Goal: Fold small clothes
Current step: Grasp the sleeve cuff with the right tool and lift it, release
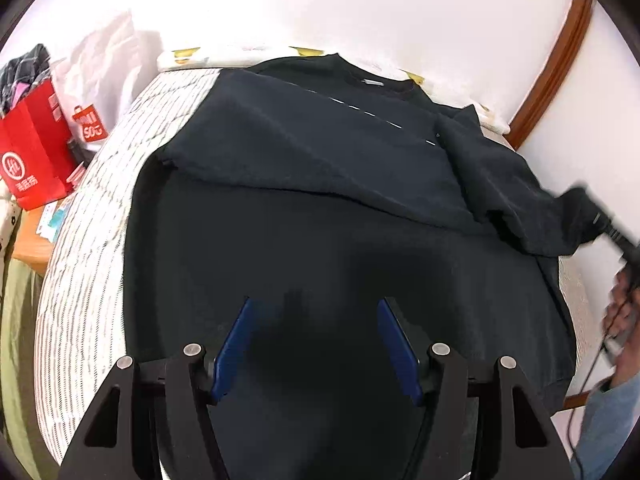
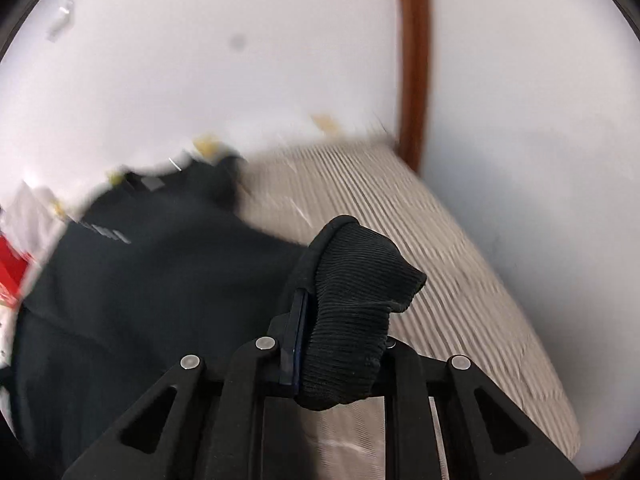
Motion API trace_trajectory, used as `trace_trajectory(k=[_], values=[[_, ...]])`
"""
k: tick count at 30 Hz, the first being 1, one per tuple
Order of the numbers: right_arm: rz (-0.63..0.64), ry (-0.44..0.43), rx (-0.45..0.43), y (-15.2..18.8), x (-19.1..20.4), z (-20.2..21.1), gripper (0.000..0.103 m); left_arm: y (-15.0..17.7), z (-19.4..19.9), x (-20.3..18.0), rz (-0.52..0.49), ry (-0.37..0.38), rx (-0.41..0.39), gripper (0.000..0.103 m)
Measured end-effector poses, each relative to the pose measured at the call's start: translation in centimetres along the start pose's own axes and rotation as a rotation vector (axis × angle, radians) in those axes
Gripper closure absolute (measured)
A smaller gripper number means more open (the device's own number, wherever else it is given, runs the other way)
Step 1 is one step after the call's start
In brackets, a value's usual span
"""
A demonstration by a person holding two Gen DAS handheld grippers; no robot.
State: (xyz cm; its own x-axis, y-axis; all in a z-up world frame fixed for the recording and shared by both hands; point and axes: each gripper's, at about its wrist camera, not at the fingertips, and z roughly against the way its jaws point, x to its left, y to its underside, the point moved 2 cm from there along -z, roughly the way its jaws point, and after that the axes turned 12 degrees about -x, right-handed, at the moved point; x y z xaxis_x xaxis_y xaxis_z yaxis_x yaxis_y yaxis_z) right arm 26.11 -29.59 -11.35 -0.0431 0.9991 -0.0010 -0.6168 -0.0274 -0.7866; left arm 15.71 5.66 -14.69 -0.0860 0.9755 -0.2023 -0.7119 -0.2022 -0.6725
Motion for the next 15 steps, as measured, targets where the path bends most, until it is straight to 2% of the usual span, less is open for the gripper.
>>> trace_trajectory(k=[2, 4, 7, 11, 15], values=[[0.006, -0.077, -0.032, -2.5, 4.0, 0.8, 0.086, 0.0, 0.3, 0.9, 0.019, -0.004, -0.014, 0.042], [0.035, -0.154, -0.064, -4.7, 9.6, 1.3, 0.086, 0.0, 0.8, 2.1, 0.038, -0.011, -0.029, 0.042], [0.081, -0.233, -0.087, -6.4, 17.2, 0.5, 0.086, 0.2, 1.4, 4.1, 0.059, -0.054, -0.043, 0.042], [0.099, -0.335, -0.073, -6.8, 25.8, -1.0, 0.086, 0.7, 2.2, 7.8, 0.113, -0.071, -0.048, 0.042], [0.140, -0.412, -0.047, -5.8, 34.1, -3.2, 0.086, 1.5, 2.6, 11.4, 0.160, -0.090, -0.050, 0.042]])
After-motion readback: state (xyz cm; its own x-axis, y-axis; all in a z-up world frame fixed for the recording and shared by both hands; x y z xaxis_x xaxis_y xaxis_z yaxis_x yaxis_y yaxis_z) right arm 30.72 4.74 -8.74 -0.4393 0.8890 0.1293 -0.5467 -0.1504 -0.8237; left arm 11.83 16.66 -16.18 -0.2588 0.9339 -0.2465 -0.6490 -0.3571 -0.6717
